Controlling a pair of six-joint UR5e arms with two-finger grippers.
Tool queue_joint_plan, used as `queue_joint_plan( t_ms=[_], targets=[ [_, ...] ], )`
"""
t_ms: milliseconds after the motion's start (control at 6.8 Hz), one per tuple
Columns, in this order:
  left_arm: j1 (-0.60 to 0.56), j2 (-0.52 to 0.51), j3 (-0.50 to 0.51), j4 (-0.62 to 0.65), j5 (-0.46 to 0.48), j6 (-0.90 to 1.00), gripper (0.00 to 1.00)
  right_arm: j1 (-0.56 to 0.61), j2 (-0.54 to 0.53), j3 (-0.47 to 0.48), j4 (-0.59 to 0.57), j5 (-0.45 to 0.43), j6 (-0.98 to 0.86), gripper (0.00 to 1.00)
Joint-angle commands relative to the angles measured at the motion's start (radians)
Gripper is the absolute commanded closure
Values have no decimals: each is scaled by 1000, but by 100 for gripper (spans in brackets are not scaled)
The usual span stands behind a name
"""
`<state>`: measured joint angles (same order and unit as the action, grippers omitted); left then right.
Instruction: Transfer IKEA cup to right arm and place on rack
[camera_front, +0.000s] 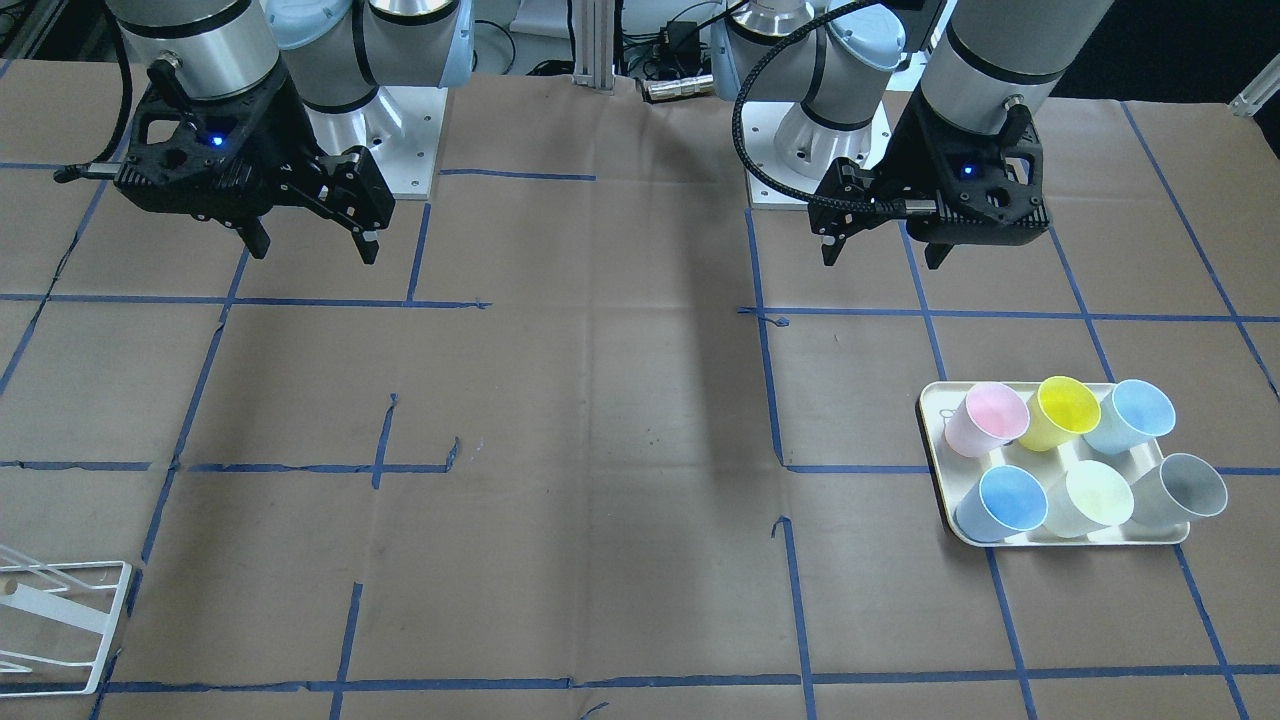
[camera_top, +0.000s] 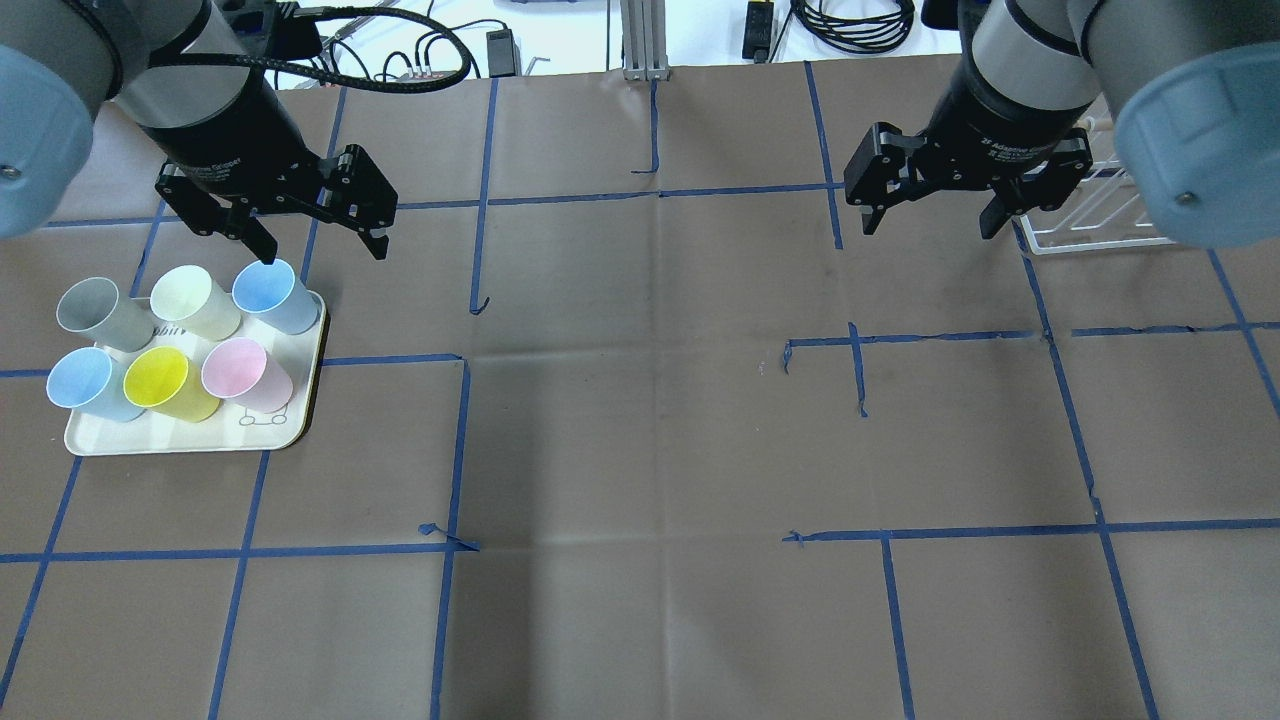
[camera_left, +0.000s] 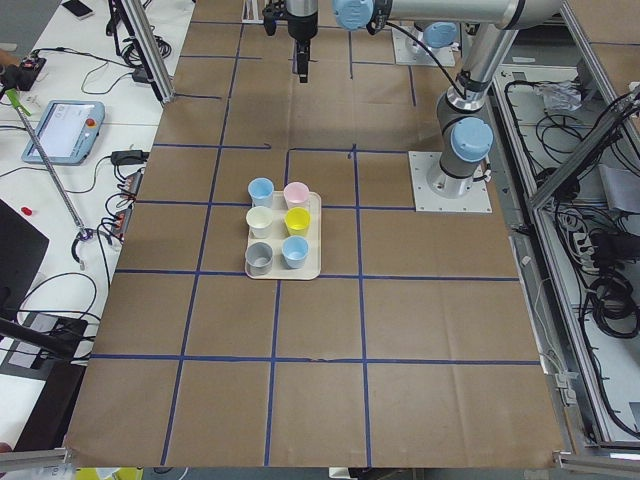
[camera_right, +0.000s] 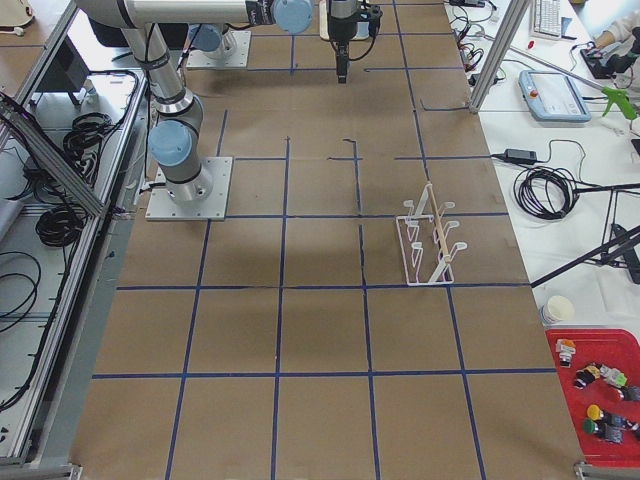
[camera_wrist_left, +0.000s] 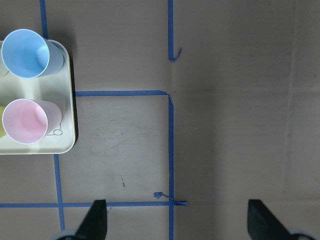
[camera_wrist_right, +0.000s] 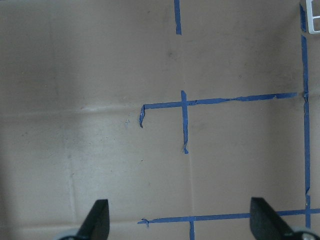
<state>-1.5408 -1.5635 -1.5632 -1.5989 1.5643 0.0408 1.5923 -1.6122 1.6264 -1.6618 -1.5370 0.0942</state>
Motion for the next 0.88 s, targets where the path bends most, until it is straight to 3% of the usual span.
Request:
queue_joint_plan(
  t_ms=[0,294,735],
  targets=[
    [1,9,-4,1,2,2,0,0,0,4,2,0,-1,0],
    [28,10,-1,4,14,7,0,0,0,7,2,0,-2,0],
    [229,10,-20,11,10,208,0,0,0,4,2,-2,-2,0]
  ],
)
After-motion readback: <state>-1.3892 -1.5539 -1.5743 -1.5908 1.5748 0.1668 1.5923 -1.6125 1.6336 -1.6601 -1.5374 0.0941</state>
